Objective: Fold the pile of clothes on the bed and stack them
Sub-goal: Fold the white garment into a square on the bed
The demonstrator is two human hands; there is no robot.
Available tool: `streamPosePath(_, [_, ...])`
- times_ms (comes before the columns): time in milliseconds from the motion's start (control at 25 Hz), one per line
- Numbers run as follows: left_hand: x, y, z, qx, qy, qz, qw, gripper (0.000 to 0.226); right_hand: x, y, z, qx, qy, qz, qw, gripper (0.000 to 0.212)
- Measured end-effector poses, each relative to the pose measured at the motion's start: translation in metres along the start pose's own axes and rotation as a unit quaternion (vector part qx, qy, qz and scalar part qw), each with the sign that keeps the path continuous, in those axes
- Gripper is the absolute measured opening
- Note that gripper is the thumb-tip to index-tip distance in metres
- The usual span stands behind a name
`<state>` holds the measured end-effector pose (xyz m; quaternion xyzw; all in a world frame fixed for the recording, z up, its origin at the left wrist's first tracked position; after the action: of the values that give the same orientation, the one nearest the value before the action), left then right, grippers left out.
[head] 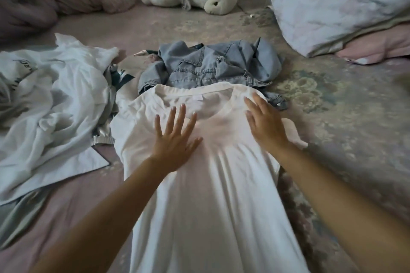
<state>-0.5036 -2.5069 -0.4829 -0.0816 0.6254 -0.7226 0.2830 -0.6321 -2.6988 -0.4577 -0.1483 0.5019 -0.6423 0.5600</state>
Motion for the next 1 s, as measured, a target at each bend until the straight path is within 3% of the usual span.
streamPosePath(40, [0.017, -0.009, -0.018, 0.012, 0.019, -0.013, 1.000, 0.067, 0.029, -0.024, -0.011, 0.046, 0.062, -0.006, 0.997, 0.040])
streamPosePath(80, [0.037, -0.018, -0.037, 0.017, 0.043, -0.026, 0.999, 0.068, 0.060, -0.039, -0.024, 0.033, 0.145, -0.014, 0.989, 0.039])
streamPosePath(160, [0.079, -0.022, -0.070, -0.021, 0.078, -0.044, 0.996, 0.067, 0.100, -0.045, -0.045, -0.082, 0.259, 0.029, 0.962, 0.040])
streamPosePath(200, [0.096, -0.019, -0.079, -0.043, 0.080, -0.043, 0.995, 0.067, 0.103, -0.041, -0.051, -0.127, 0.274, 0.102, 0.948, 0.039])
streamPosePath(280, [0.112, -0.013, -0.086, -0.078, 0.061, -0.048, 0.994, 0.066, 0.093, -0.036, -0.048, -0.145, 0.274, 0.215, 0.926, 0.042])
streamPosePath(360, [0.113, -0.010, -0.086, -0.086, 0.050, -0.051, 0.994, 0.066, 0.090, -0.045, -0.040, -0.087, 0.304, 0.241, 0.918, 0.038])
streamPosePath(520, [0.116, -0.010, -0.088, -0.067, 0.058, -0.035, 0.995, 0.064, 0.134, -0.100, -0.050, 0.164, 0.428, 0.275, 0.845, 0.028])
streamPosePath(600, [0.115, -0.012, -0.087, -0.061, 0.055, -0.032, 0.996, 0.062, 0.139, -0.102, -0.054, 0.127, 0.441, 0.252, 0.852, 0.034])
streamPosePath(720, [0.115, -0.014, -0.088, -0.061, 0.046, -0.041, 0.996, 0.062, 0.129, -0.077, -0.055, -0.031, 0.419, 0.256, 0.871, 0.049])
streamPosePath(760, [0.115, -0.014, -0.089, -0.064, 0.047, -0.047, 0.996, 0.062, 0.121, -0.079, -0.053, -0.039, 0.396, 0.235, 0.887, 0.047])
streamPosePath(880, [0.117, -0.015, -0.090, -0.094, 0.063, -0.047, 0.992, 0.062, 0.111, -0.105, -0.048, 0.074, 0.384, 0.156, 0.907, 0.042])
streamPosePath(1000, [0.113, -0.029, -0.100, -0.129, 0.059, -0.059, 0.988, 0.065, 0.081, -0.106, -0.070, -0.003, 0.340, 0.070, 0.938, 0.045])
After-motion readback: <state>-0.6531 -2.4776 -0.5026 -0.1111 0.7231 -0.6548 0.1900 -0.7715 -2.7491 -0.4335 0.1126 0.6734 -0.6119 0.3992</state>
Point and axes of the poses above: each hand's wrist, its own z-axis towards the middle knuckle, its own y-axis out of the palm, x = y × z, the point moved 7 cm from there along z, towards the middle knuckle, and after that the axes turned 11 degrees about z, right-handed, at the moved point
